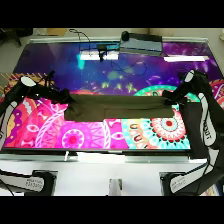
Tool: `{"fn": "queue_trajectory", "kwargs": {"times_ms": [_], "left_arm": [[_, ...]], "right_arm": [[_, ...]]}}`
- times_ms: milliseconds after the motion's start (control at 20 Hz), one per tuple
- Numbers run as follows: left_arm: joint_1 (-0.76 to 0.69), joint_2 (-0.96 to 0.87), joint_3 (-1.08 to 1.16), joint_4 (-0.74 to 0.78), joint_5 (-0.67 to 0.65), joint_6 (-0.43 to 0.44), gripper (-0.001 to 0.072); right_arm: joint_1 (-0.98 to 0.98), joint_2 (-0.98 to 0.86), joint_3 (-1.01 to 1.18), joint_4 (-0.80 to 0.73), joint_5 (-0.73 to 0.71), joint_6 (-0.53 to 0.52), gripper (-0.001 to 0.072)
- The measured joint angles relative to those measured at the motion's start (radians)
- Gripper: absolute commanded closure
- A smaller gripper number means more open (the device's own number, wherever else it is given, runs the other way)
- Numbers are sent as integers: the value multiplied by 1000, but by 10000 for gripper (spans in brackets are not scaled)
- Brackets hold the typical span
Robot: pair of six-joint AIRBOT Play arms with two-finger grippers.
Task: Fold the shirts.
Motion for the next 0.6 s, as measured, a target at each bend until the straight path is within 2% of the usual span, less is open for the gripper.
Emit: {"fn": "queue_trajectory", "kwargs": {"times_ms": [100, 150, 200, 250, 300, 450, 600], "left_arm": [[6, -19, 16, -2, 12, 1, 670], [8, -26, 21, -2, 21, 2, 663], [10, -33, 25, -2, 29, 2, 526], [10, -41, 27, -3, 38, 0, 236], [10, -48, 29, -8, 43, -11, 61], [18, -51, 48, -51, 27, -21, 61], [35, -14, 84, -76, -21, -16, 61]], "right_arm": [[3, -12, 10, -4, -32, 12, 680], [4, -16, 12, -4, -43, 19, 617], [5, -19, 14, -3, -54, 27, 449], [4, -22, 16, 1, -65, 32, 211], [3, -24, 17, 13, -67, 33, 25], [-2, -22, 37, 66, -31, -11, 19], [-58, -20, 53, 57, 36, -55, 21]]}}
